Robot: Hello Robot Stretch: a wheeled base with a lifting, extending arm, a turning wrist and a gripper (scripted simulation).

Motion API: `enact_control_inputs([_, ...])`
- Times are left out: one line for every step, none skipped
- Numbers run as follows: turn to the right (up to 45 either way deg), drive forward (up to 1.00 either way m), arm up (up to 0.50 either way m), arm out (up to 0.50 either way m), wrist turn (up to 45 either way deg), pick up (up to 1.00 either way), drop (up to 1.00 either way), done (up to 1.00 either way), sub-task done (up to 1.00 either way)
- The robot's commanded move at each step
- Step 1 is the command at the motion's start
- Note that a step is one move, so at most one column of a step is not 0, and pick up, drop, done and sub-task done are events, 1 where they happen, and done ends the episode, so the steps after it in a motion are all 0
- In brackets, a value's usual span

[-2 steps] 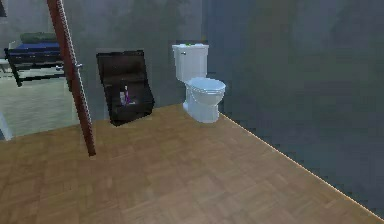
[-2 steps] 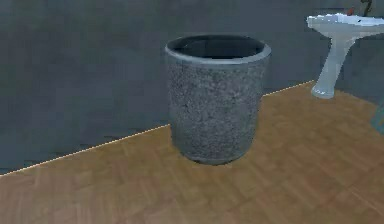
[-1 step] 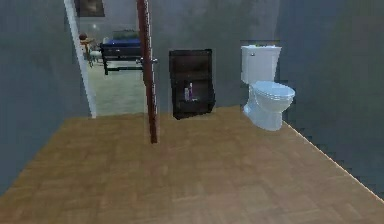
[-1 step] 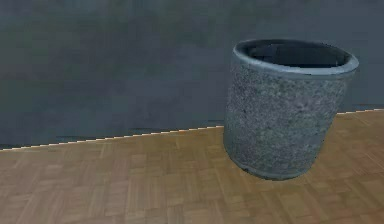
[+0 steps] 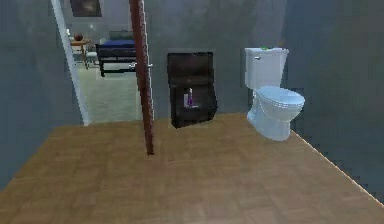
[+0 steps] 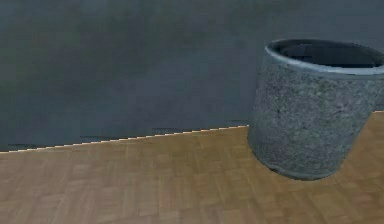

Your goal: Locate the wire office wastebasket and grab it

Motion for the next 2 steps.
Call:
enact_control_inputs([-15.0,0.00,0.00,0.00,0.0,0.00,0.00,0.00,0.00])
enact_control_inputs([0.0,0.35,0.00,0.00,0.0,0.00,0.00,0.00,0.00])
